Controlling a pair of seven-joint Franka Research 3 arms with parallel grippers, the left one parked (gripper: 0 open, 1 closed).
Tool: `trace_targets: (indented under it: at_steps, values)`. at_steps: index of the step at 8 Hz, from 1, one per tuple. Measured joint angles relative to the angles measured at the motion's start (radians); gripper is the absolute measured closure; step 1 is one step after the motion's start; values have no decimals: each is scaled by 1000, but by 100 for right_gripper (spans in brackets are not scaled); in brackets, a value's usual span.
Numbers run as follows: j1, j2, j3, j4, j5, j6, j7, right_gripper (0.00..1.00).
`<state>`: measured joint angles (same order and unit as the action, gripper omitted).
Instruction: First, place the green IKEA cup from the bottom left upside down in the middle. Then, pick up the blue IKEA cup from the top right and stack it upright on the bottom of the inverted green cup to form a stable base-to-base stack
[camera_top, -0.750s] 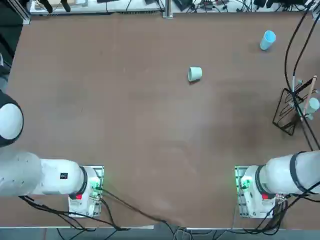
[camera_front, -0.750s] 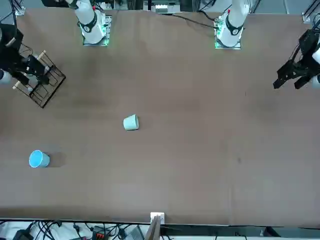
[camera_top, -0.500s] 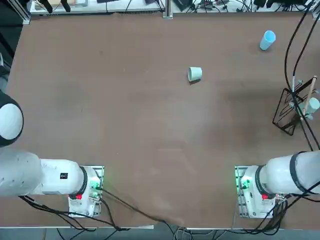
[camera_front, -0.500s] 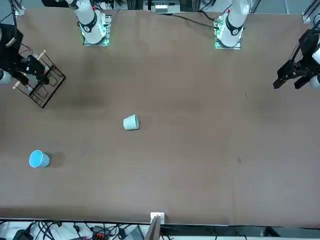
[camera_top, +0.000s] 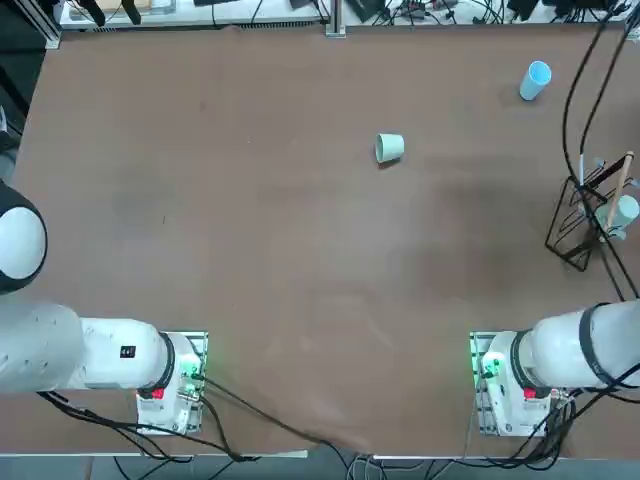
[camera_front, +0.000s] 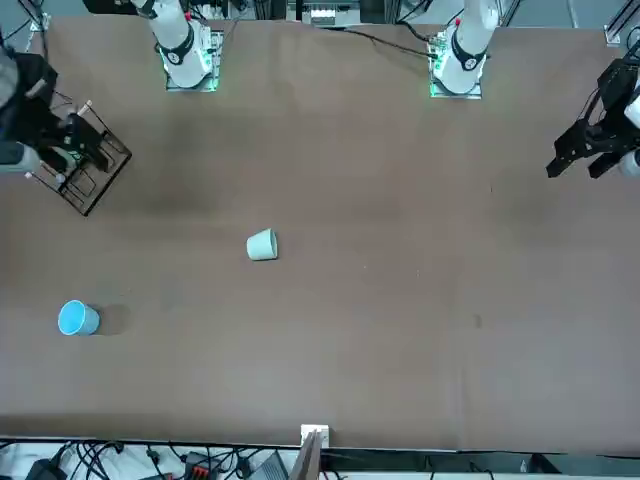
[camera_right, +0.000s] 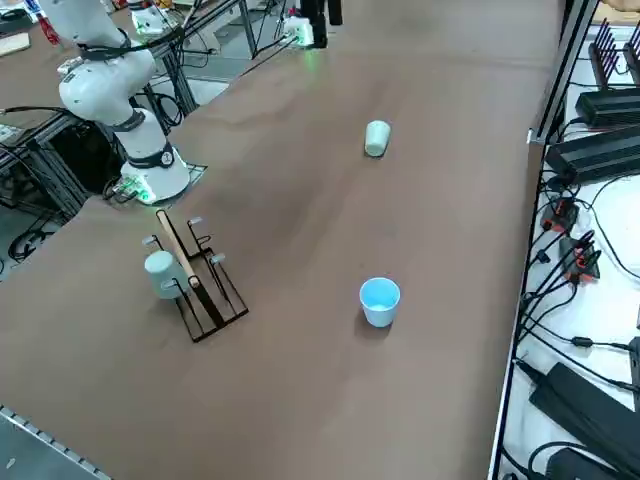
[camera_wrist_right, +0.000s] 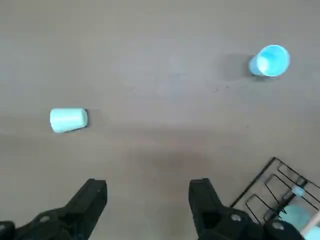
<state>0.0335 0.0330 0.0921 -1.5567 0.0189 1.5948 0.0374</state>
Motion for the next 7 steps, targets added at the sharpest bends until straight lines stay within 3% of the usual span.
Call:
trace_targets:
  at_steps: [3, 7]
  values:
    - [161, 88, 8, -21, 1, 50, -140, 0]
    - [248, 235, 8, -41, 0, 211, -602, 0]
